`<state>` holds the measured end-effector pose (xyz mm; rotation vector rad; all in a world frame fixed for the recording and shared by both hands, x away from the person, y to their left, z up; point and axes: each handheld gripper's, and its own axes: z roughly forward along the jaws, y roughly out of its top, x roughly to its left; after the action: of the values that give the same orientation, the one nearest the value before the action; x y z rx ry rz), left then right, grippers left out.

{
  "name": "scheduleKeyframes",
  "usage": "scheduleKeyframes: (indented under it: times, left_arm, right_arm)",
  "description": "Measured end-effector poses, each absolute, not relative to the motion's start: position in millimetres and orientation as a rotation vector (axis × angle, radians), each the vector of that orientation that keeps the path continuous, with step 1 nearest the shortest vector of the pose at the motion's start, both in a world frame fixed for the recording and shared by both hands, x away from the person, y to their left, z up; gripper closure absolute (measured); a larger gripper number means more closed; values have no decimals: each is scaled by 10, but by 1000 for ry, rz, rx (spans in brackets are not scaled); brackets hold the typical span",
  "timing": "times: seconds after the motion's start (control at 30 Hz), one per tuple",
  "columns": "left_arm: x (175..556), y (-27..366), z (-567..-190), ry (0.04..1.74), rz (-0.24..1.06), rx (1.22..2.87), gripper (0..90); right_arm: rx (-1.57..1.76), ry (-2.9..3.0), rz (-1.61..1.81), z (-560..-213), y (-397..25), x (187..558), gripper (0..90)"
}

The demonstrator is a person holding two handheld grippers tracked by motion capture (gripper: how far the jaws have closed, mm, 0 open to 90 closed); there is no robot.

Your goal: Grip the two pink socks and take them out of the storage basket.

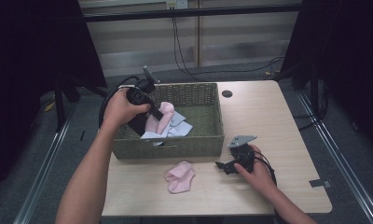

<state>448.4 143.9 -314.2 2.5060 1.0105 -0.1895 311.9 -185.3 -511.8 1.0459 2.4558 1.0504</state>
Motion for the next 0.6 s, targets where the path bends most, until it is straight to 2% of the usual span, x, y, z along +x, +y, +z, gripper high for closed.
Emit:
scheduleKeyframes:
  times: [0.6]
  left_arm:
    - [4190, 1340, -2960, 886, -220, 2526, 800]
  right_arm:
    - [1046, 2455, 1050, -5118, -1852, 3119, 101]
